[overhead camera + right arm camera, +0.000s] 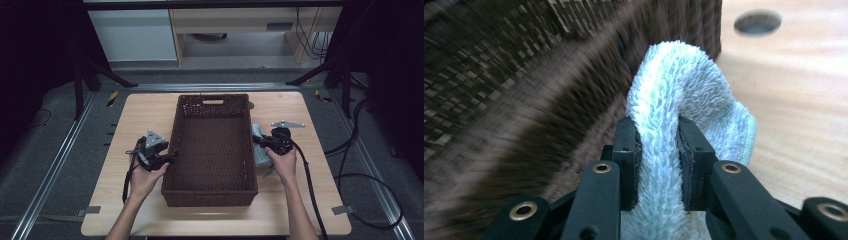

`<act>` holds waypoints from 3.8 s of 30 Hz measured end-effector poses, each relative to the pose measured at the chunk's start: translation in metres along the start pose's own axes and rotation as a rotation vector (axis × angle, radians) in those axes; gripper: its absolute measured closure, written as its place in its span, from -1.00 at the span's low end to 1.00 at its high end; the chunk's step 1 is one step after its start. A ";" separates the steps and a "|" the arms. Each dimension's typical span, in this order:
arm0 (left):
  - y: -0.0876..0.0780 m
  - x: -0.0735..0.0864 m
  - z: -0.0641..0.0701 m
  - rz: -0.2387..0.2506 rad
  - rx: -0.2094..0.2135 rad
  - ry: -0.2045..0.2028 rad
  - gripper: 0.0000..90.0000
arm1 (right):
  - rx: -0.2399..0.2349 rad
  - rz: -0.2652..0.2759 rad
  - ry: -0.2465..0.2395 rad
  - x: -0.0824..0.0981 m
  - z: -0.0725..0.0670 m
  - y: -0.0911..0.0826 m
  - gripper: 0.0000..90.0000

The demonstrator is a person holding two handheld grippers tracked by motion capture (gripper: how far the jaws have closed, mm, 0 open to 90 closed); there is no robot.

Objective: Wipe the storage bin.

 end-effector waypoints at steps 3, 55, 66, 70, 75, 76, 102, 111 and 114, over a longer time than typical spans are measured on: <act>-0.003 0.005 0.001 -0.004 0.004 0.004 0.13 | -0.016 0.056 -0.009 -0.007 -0.004 -0.018 0.65; 0.009 0.005 0.004 -0.002 -0.066 -0.036 0.57 | 0.010 -0.055 -0.024 0.028 -0.020 -0.016 0.65; 0.014 0.001 0.006 -0.009 -0.084 -0.025 0.55 | -0.025 0.052 -0.042 0.009 -0.027 -0.053 0.65; 0.013 0.001 0.003 -0.011 -0.092 -0.025 0.36 | -0.016 0.020 -0.026 0.019 -0.024 -0.044 0.65; 0.007 0.006 0.002 0.009 -0.058 0.006 0.05 | 0.006 -0.044 -0.018 0.033 -0.020 -0.031 0.65; 0.005 0.007 0.003 0.005 -0.052 0.017 0.04 | 0.009 -0.058 -0.013 0.035 -0.019 -0.028 0.65; -0.003 0.014 0.012 -0.005 -0.051 -0.028 0.55 | -0.035 -0.007 -0.030 0.038 -0.037 -0.061 0.65; -0.001 0.013 0.011 -0.003 -0.055 -0.028 0.56 | -0.003 -0.101 -0.016 0.056 -0.033 -0.035 0.65; 0.000 0.012 0.011 -0.001 -0.062 -0.031 0.57 | -0.011 -0.072 -0.020 0.051 -0.034 -0.042 0.65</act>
Point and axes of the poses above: each handheld gripper's, and its own axes: y roughly forward along the jaws, x roughly out of its underside, z roughly to its right, the point moved 1 cm from there along y, roughly forward along the jaws, and after that the axes turned 3 degrees about -y, right-handed, at the moved point
